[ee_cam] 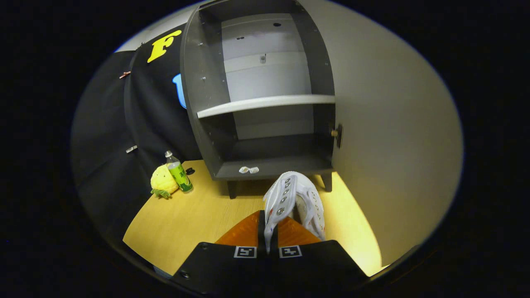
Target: Open the shoe cabinet door, grab the shoes and put them into the shoe cabinet, then close the shoe cabinet door.
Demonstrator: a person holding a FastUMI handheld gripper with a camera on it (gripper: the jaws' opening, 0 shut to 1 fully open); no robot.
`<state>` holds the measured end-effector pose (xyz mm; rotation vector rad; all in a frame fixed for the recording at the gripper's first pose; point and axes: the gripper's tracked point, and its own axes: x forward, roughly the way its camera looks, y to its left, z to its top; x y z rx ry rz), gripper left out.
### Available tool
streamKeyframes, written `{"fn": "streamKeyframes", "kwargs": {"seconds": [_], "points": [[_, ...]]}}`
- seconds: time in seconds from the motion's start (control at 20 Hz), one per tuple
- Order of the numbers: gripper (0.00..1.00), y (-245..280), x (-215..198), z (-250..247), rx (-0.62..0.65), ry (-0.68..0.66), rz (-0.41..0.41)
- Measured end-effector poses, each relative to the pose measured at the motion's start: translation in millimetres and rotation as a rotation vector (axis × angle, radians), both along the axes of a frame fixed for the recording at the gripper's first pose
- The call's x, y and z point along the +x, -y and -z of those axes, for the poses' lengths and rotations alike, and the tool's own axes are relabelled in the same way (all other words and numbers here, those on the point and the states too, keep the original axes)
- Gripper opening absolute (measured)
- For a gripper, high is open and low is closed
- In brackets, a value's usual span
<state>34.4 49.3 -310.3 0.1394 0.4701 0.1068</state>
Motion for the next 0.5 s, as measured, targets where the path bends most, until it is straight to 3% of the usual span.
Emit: {"fn": "streamKeyframes", "kwargs": {"seconds": [0.3,0.5], "points": [[0.05,-3,26,-95,0.009,0.065,-0.028],[0.05,-7,70,-142,0.021,0.114,-0.044]]}}
